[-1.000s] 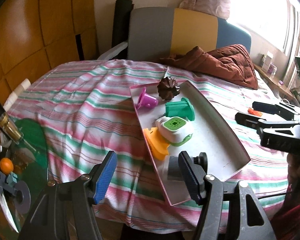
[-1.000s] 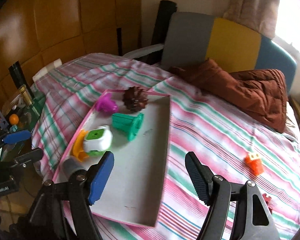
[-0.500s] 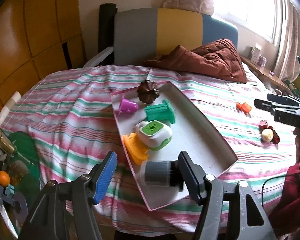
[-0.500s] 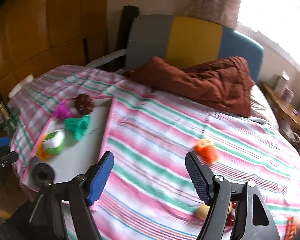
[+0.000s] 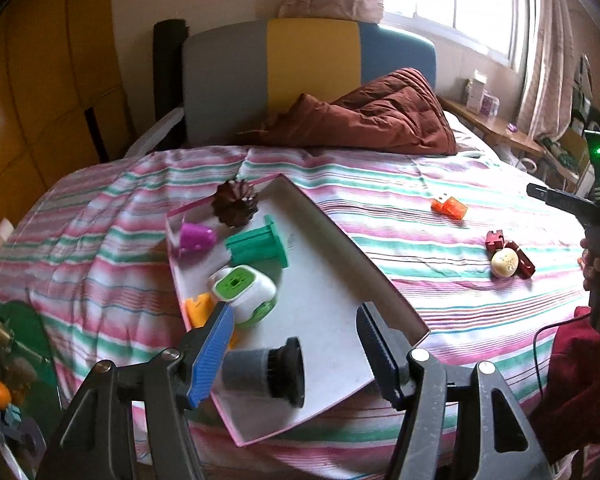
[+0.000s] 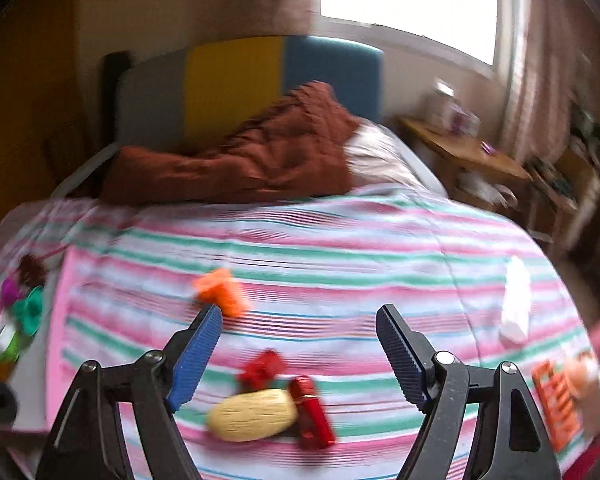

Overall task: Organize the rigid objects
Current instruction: 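Lower the black canister into the tray and open the left tool, then move both open tools back to the pile toward the yellow soap bar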

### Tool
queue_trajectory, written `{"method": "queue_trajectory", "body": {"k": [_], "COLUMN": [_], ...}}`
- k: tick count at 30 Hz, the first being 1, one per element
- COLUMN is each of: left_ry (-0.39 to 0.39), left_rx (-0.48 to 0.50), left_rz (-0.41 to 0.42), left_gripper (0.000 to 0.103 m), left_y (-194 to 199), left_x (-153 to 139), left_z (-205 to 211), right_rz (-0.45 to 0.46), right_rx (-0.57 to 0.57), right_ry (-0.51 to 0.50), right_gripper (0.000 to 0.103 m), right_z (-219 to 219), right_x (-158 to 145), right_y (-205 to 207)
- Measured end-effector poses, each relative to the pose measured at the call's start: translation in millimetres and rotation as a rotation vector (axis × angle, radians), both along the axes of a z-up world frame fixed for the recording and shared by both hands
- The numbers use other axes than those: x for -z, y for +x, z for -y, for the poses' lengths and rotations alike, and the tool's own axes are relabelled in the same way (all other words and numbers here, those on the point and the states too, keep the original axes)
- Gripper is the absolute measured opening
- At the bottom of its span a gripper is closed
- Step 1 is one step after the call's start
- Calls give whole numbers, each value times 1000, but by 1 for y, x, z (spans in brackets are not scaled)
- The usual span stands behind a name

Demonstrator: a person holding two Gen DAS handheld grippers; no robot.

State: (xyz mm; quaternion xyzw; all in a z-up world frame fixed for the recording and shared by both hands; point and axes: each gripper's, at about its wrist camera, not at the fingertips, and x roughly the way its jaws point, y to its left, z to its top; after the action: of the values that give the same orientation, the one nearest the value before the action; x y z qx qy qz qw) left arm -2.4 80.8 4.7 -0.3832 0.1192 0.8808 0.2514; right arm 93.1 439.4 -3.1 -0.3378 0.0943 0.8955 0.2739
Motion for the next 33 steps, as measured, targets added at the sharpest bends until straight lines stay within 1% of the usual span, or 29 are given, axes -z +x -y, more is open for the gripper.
{"method": "queue_trajectory", "body": {"k": [2,4,5,6,8,11,15,19,26,30,33], "left_ry": [-27,-40,-43,-47,-53,-65,-80,-82,-76,-79,-93], "left_rx": [17,44,58,71,101,141,189,233,311,354,372], "left_rz": [-10,-16,-20,-23,-21,-16,-14,-4,37,94,114], "left_gripper": [65,65,65,65,65,65,65,65,65,65,65], "left_y": [1,3,5,5,8,12,17,22,27,27,29], "left_x": [0,0,0,0,1,4,9,12,21,32,40], "left_z": [-11,-23,-28,-33,-46,-64,-86,-107,-143,-164,-179], "right_rz": [-24,0,-18,-43,-49,-50,-48,-58,-80,-82,-85], "right_rx": [84,168,203,223,245,245,234,240,273,288,307], "right_ry": [-63,-136,-170,-192,-204,-223,-204,-217,-257,-281,-300], "right_gripper": [80,80,80,80,80,80,83,84,85,85,85], "right_z": [-22,-40,-48,-53,-59,-60,-58,-59,-66,-72,-76], "right_x": [12,23,24,23,24,24,22,23,24,26,28], "right_y": [13,20,24,29,33,34,33,34,41,43,46]}}
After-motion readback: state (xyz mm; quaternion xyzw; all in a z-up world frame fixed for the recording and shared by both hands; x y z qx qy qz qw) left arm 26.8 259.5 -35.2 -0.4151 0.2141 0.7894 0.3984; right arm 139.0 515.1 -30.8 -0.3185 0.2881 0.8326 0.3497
